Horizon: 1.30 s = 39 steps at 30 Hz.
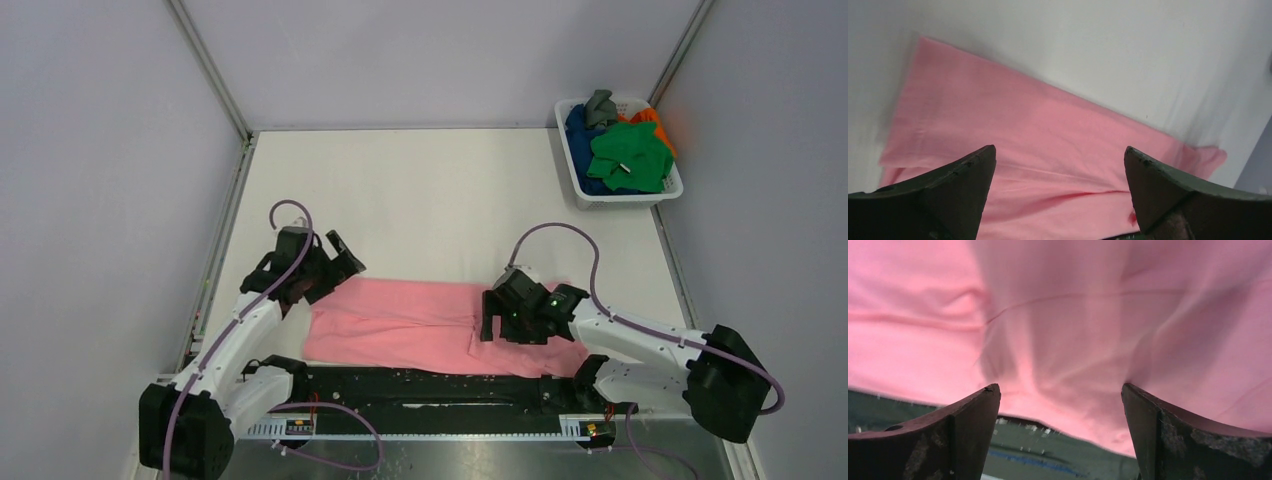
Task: Fold and stack the t-shirts
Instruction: Rotate the tshirt 75 degrees
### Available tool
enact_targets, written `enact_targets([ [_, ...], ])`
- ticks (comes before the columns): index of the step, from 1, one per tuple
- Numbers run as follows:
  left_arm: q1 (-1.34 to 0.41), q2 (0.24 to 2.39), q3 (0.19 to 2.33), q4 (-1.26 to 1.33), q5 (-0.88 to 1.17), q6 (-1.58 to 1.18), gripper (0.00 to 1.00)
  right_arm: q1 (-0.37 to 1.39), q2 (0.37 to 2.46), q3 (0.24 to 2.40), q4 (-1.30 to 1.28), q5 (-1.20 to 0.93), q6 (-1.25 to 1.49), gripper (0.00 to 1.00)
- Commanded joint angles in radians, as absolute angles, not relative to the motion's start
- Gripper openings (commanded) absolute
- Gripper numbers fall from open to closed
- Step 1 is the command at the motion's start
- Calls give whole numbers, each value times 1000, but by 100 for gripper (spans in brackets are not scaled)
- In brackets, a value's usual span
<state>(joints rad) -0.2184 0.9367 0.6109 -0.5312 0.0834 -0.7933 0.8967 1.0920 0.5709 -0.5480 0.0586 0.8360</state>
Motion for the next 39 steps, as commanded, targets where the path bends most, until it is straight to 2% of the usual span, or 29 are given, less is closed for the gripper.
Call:
enact_targets([
  [1,-264,1009,563,-394,225,-773,99,733,1150,528,-423,42,847,99],
  [6,-288,1129,567,-343,218,-780,99,564,1353,640,-363,4,735,99],
  [10,-294,1219,603,-315,212,-786,99,440,1584,815,-368,-54,638,100],
  [17,-306,1360,650,-275,228,-820,99,346,1947,1300,-543,-119,506,100],
  [26,-442,1292,546,-228,250,-1014,99,335,2360,1977,-898,-162,341,100],
  [34,-647,1214,552,-244,236,-1055,99,334,2581,2448,-1117,-237,270,100],
  [37,-715,1152,560,-256,198,-1051,99,335,2541,2483,-1146,-206,255,100],
  [39,-738,1096,569,-326,126,-1030,99,335,2460,2411,-1140,-197,254,100],
])
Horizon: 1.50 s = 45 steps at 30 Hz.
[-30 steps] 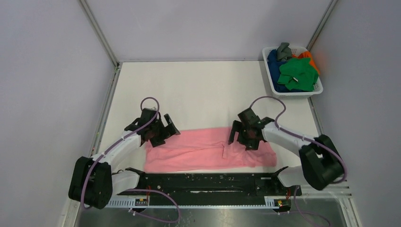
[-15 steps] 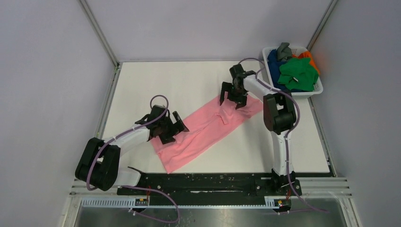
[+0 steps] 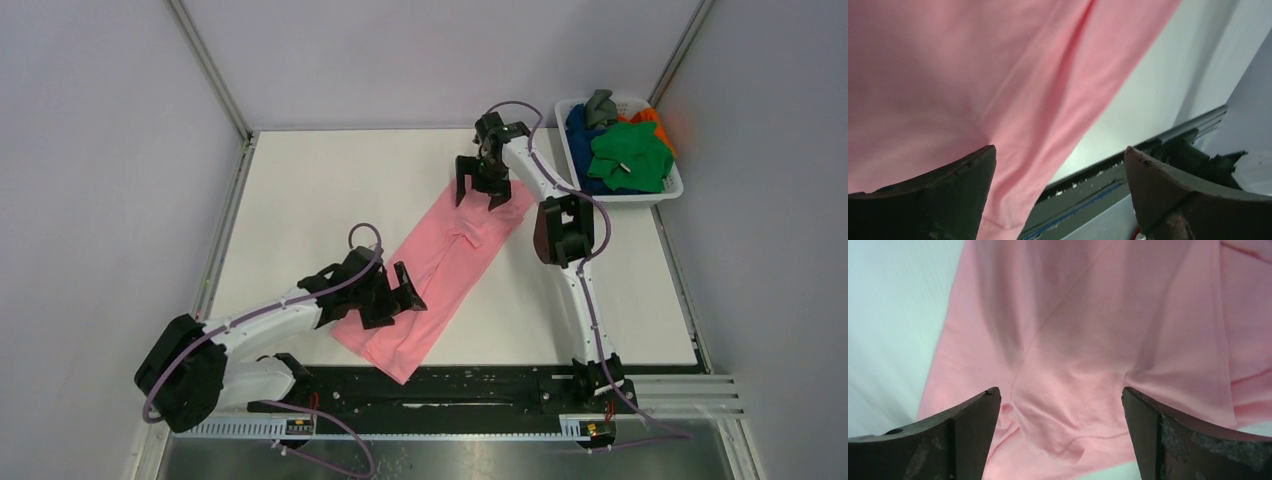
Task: Fold and stack the t-shirts
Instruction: Rotate the tshirt 75 degrees
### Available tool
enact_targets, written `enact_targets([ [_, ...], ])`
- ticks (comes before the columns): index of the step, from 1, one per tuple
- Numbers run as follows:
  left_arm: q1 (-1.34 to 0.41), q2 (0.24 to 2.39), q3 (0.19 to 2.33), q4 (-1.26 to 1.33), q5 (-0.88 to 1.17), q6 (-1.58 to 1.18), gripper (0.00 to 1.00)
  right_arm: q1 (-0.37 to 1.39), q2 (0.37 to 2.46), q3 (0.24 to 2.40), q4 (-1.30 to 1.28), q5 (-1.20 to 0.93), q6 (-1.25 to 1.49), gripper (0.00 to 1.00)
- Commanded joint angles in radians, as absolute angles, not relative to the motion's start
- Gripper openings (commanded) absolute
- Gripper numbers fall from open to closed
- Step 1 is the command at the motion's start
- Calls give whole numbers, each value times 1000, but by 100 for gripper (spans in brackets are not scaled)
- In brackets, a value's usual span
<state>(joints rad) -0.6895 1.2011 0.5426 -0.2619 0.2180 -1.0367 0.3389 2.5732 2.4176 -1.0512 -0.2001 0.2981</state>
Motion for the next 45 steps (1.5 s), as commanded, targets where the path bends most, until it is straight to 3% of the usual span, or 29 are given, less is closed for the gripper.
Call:
enact_targets([
  [1,-741,1068,572,-367,84,-1017,99,337,2405,2342,-1116,-192,260,99],
  [5,-745,981,572,-487,-14,-954,99,366,2172,1991,-932,-199,300,99],
  [9,-745,993,539,-485,30,-900,99,438,2043,1729,-795,-236,360,99],
  [16,-746,1119,500,-345,152,-846,99,556,2028,1555,-685,-336,447,99],
  [24,-756,1235,513,-241,243,-831,99,553,2172,1658,-756,-314,425,99],
  [34,-777,1384,634,-218,349,-806,99,415,2285,1872,-950,-329,335,99],
  [38,-795,1449,712,-200,396,-802,99,363,2392,2073,-1040,-328,269,99],
  [43,-817,1565,807,-162,445,-816,99,337,2654,2542,-1245,-320,218,99],
  [45,-826,1605,842,-158,442,-828,99,323,2703,2631,-1257,-319,215,99],
])
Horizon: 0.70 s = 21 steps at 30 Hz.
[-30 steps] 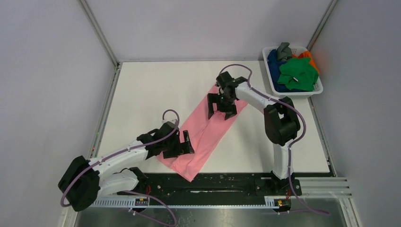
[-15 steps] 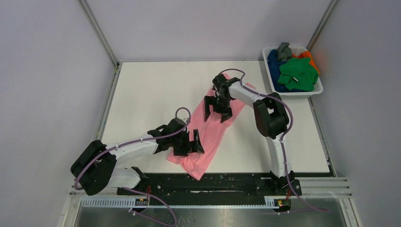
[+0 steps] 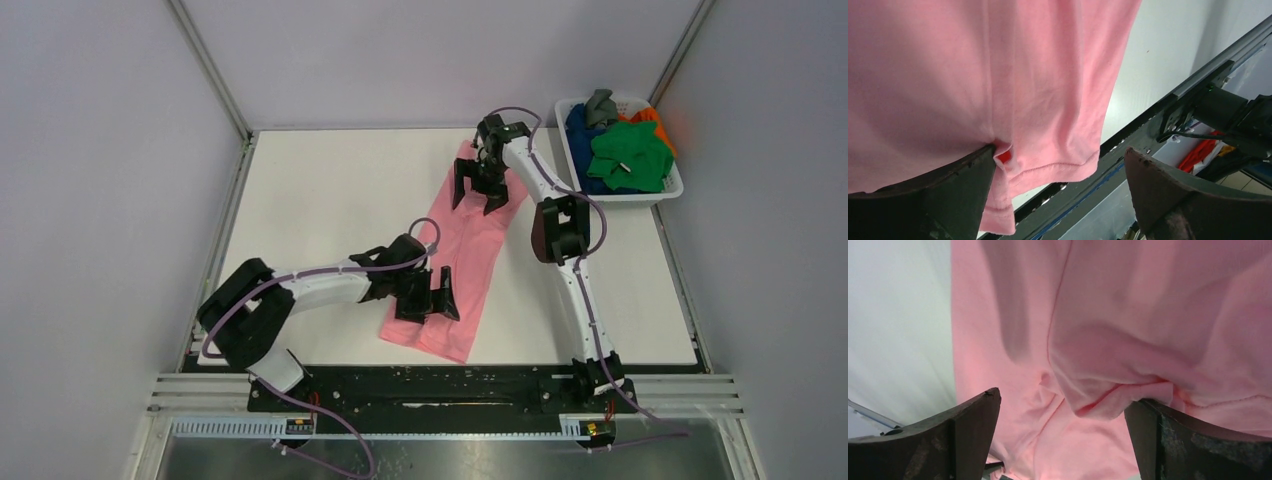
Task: Fold and stack the t-shirts
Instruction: Rotate the tshirt 75 degrees
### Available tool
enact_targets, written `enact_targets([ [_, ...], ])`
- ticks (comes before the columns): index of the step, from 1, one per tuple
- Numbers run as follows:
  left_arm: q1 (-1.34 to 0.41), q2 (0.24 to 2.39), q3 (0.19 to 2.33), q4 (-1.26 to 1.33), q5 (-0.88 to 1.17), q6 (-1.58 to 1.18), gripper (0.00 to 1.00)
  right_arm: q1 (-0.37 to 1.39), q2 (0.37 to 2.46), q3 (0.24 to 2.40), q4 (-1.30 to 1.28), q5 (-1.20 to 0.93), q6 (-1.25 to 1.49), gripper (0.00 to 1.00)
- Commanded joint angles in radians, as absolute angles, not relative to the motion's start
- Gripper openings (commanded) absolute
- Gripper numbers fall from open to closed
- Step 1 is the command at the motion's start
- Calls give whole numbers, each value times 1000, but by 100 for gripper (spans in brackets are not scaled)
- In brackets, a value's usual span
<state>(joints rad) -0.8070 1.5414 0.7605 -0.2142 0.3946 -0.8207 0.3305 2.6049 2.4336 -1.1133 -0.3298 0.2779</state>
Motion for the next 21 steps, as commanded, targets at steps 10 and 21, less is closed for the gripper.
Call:
enact_targets([
  [10,-860,1555,894,-158,396,-845,99,290,2475,2477,-1156,-274,181,100],
  [21,-858,1170,680,-405,40,-856,99,409,1746,1479,-735,-175,312,99],
])
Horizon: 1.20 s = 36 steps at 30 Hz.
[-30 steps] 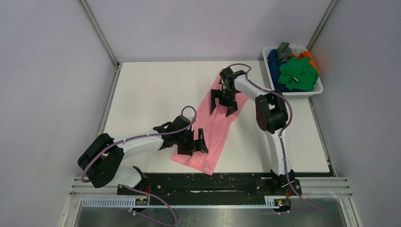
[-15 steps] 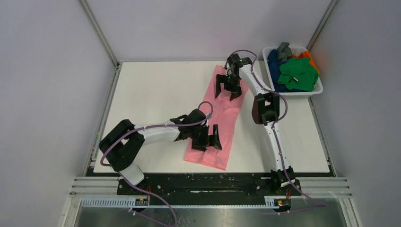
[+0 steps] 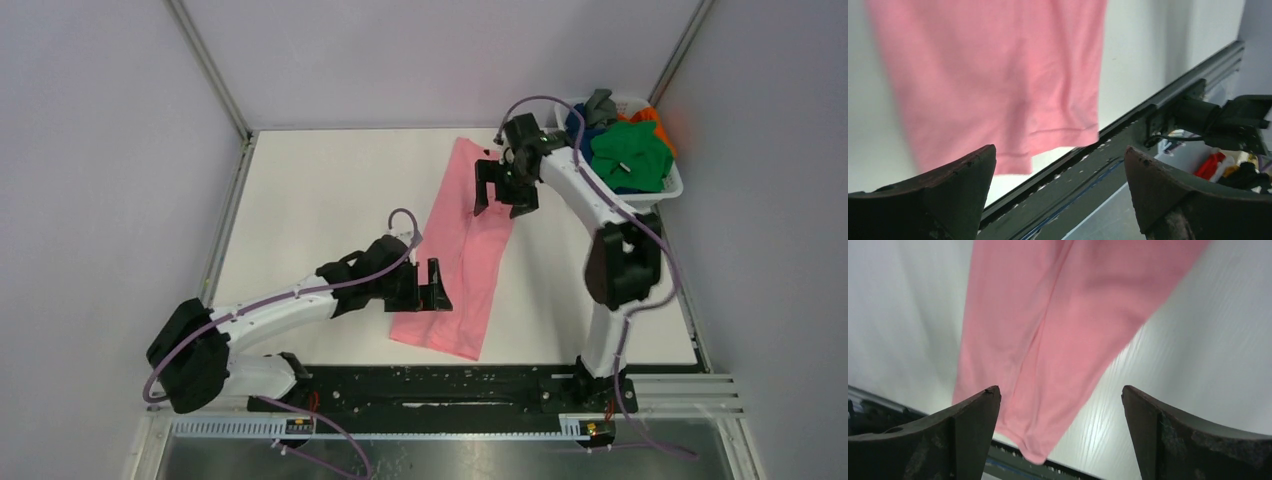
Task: Fold and stack the t-shirts
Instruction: Rotate the tshirt 75 degrees, then grab the bottom of the folded rectangular tshirt with both arms
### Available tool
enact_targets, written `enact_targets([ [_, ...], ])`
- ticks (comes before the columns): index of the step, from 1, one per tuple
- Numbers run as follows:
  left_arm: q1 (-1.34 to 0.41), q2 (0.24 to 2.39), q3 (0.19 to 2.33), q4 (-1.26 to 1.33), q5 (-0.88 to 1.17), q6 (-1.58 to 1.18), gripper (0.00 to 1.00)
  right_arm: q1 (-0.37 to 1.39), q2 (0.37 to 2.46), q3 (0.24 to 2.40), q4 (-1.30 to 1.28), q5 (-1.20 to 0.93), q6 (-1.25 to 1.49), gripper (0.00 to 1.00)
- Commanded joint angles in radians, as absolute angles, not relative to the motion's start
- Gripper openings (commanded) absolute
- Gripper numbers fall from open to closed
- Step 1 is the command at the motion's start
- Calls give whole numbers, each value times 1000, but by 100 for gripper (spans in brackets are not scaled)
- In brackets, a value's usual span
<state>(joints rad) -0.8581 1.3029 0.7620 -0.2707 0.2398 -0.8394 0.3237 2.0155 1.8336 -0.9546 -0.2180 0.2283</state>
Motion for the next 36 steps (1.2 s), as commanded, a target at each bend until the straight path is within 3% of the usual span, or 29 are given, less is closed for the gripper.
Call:
enact_targets([
  [1,-853,1133,652,-435,12,-861,99,439,1676,1376,-684,-164,339,99],
  [7,-808,971,505,-495,-51,-883,97,673,1404,924,-532,-134,488,99],
  [15,-797,1010,406,-317,47,-904,73,935,1261,692,-501,-110,574,91],
  [18,-798,1071,407,-287,54,-909,60,991,1264,661,-445,-88,597,86],
  [25,-798,1110,398,-287,82,-900,36,1070,1335,640,-351,-34,612,66],
  [31,-798,1085,372,-281,120,-923,10,1111,1422,647,-358,-15,643,49],
  [33,-799,1062,360,-286,131,-930,1,1125,1416,632,-366,-7,667,38],
  [36,-809,1017,335,-289,157,-961,0,1145,1384,606,-375,-5,704,21],
])
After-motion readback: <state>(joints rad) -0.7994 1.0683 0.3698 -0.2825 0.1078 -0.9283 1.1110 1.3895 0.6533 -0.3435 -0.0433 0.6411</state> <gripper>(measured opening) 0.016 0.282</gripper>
